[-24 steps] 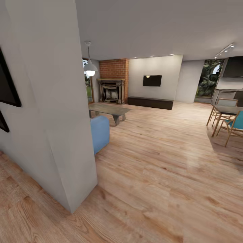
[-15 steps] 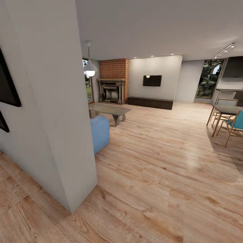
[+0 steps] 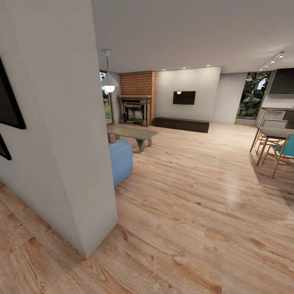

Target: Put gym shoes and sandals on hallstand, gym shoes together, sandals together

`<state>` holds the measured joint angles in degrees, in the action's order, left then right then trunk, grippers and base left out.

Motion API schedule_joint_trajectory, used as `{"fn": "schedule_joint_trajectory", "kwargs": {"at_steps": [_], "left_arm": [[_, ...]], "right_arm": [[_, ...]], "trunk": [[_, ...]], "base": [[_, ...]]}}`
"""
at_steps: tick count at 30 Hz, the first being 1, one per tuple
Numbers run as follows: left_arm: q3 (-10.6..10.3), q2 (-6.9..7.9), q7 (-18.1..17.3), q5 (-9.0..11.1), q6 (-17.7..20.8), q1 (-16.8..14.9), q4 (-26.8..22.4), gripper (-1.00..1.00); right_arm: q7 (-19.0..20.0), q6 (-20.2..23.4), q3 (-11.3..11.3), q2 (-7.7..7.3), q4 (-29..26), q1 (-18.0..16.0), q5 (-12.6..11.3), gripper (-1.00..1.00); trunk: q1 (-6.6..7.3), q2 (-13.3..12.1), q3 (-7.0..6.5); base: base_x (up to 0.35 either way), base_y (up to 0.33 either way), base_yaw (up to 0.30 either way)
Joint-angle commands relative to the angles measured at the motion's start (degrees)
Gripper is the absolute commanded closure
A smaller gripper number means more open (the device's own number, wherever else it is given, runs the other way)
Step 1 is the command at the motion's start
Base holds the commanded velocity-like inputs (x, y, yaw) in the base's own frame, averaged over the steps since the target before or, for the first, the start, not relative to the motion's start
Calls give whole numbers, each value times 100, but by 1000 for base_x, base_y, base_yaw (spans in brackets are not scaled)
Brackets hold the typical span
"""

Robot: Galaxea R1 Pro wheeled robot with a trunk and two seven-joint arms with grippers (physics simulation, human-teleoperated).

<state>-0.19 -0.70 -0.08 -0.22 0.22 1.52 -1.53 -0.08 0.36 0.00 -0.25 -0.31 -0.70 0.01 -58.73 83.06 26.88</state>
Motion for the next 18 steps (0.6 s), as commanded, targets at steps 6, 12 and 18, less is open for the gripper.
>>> {"fn": "schedule_joint_trajectory", "kwargs": {"at_steps": [6,12,18], "left_arm": [[12,-29,-3,12,-31,37,-46,-100],[20,-131,-5,40,-224,231,-237,-100],[26,-136,-9,35,-136,309,-429,-100]], "right_arm": [[-1,-4,-3,-2,7,0,-5,-100],[-6,-160,-8,-21,-124,-6,-16,-100],[-41,-222,-9,-191,-319,-70,-5,-100]], "trunk": [[0,2,5],[0,2,5],[0,2,5]], "base": [[0,0,0],[0,0,0],[0,0,0]]}}
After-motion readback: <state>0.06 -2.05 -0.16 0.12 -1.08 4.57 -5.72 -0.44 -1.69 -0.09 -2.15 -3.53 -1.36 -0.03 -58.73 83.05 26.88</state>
